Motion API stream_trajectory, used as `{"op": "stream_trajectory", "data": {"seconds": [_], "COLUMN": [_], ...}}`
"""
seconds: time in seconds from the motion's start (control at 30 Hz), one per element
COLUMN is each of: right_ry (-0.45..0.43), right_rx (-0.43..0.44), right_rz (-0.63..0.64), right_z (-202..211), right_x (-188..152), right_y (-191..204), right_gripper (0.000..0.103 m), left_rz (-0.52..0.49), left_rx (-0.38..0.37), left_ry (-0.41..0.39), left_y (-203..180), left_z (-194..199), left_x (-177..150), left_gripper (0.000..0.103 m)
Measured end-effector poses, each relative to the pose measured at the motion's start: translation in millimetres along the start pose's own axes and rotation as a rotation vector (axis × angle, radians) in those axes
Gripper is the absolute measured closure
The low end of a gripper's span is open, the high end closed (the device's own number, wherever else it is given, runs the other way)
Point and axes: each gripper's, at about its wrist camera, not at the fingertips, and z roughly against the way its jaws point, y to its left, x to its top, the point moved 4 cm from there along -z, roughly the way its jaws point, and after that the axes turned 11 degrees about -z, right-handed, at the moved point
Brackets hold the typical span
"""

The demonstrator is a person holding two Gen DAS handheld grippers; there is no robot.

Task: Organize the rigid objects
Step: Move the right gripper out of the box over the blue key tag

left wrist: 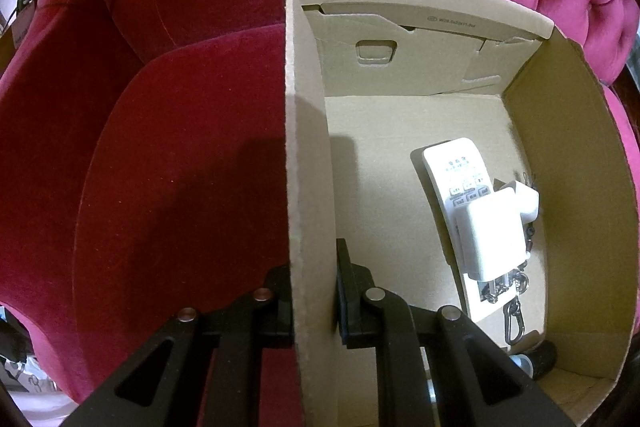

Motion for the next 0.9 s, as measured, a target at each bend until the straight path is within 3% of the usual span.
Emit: {"op": "stream_trajectory", "data": {"seconds": [0.5, 0.9], "right_ry": [0.001, 0.041], "right_rx": [0.008, 0.058], "right_rz": [-0.027, 0.014], "right_z": [-12, -29], "right_x": [-38, -56], "right_y": [-56, -69], "right_gripper": [0.002, 0.002], "left_rz": [-0.007, -0.008], "left_rx": [0.016, 0.019], "left_ry": [0.003, 0.004], "left_y": [-7, -8], "left_z": [0, 0], "left_x": [1, 1], "left_gripper": [0.088, 0.088]}}
